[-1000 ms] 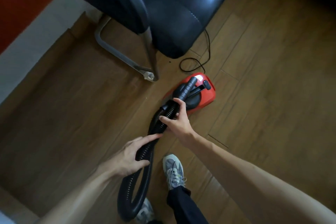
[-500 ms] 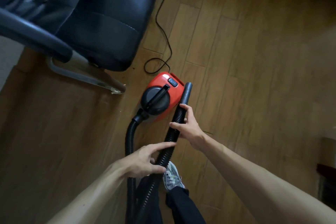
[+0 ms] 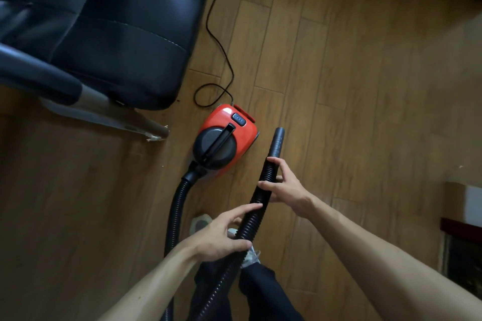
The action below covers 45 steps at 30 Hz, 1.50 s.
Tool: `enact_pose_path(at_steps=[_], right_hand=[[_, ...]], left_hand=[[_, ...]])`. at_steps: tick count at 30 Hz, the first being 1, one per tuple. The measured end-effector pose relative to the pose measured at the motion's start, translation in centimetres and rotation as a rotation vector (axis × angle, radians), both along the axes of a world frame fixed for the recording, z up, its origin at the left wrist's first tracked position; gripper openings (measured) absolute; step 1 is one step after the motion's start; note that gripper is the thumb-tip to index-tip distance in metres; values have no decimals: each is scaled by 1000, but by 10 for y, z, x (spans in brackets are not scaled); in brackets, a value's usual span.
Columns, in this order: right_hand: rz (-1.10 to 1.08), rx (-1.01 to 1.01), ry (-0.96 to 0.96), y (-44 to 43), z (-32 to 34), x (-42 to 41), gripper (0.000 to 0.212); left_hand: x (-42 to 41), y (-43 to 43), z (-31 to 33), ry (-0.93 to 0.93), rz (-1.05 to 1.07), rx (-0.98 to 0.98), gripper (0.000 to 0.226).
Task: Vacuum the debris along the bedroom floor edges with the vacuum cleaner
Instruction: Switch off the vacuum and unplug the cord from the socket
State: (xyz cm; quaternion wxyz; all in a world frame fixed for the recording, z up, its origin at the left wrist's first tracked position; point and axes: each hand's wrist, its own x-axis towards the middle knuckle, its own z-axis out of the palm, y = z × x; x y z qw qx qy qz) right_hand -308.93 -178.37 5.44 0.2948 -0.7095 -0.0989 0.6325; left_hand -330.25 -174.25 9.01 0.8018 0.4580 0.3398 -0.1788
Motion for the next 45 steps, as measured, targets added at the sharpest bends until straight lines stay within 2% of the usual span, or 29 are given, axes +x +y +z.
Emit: enact_pose_path(at_steps=[9, 17, 21, 23, 25, 28, 32, 35, 41, 45], right_hand=[[45, -41, 20, 14, -30, 16, 67], [65, -92, 82, 41, -67, 62, 69], [282, -166, -17, 59, -93, 84, 68], [482, -183, -121, 72, -106, 92, 73], [772, -177, -280, 88, -116, 96, 81], [1066, -31, -473, 115, -131, 88, 79], [1262, 65, -497, 148, -157, 60, 87], [1325, 85, -522, 164, -175, 43, 98], [1361, 68, -568, 167, -193, 37, 101], [1280, 103, -372, 176, -187, 58, 91]], left_hand=[[15, 9, -18, 44, 7, 43, 72], [66, 23, -47, 116, 45, 106, 78], [84, 26, -68, 185, -3, 172, 81], [89, 28, -78, 223, -28, 205, 80], [92, 29, -86, 247, -37, 221, 80], [94, 29, -99, 265, -63, 226, 81], [94, 29, -112, 285, -82, 250, 79], [92, 29, -118, 282, -95, 248, 75], [86, 23, -130, 290, -127, 242, 80], [89, 18, -127, 294, -113, 258, 80]])
